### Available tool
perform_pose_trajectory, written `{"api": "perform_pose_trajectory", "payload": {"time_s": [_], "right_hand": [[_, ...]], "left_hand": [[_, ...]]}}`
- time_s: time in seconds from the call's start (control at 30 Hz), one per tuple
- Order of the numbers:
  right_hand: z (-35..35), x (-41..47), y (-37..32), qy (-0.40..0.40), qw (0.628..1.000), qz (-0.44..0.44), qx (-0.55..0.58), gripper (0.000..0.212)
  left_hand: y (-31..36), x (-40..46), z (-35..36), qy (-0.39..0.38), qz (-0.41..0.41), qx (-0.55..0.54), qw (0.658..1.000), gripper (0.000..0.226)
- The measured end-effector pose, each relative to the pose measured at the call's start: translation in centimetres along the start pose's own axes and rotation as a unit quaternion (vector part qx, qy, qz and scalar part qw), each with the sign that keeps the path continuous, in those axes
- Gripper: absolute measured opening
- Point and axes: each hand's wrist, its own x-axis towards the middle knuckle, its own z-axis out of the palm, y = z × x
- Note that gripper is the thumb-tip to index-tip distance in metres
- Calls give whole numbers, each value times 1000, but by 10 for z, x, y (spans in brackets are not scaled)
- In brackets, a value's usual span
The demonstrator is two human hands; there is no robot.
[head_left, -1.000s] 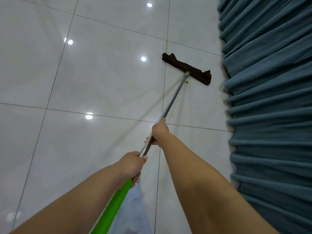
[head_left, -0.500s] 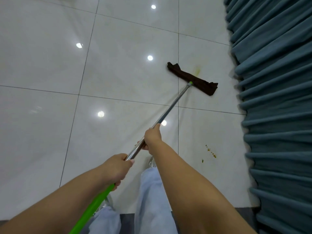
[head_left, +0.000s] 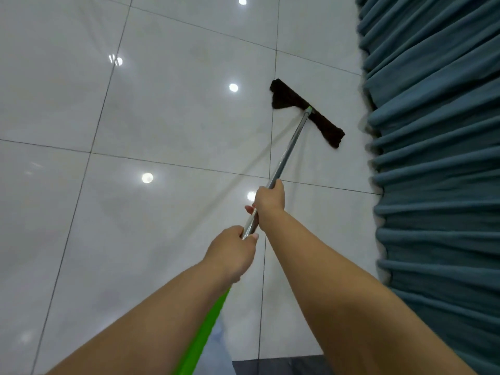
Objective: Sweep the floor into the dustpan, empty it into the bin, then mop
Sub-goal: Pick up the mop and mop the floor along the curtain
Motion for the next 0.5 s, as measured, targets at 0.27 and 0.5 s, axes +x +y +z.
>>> {"api": "perform_pose_trajectory", "payload": {"time_s": [0.27, 0.5], "right_hand": [[-20, 54, -30, 7, 1000, 19, -14, 34], [-16, 36, -23, -15, 999, -21, -41, 46]], "left_hand": [[42, 31, 6, -139, -48, -83, 986, 35], [17, 4, 0, -158, -95, -179, 966, 34]]}}
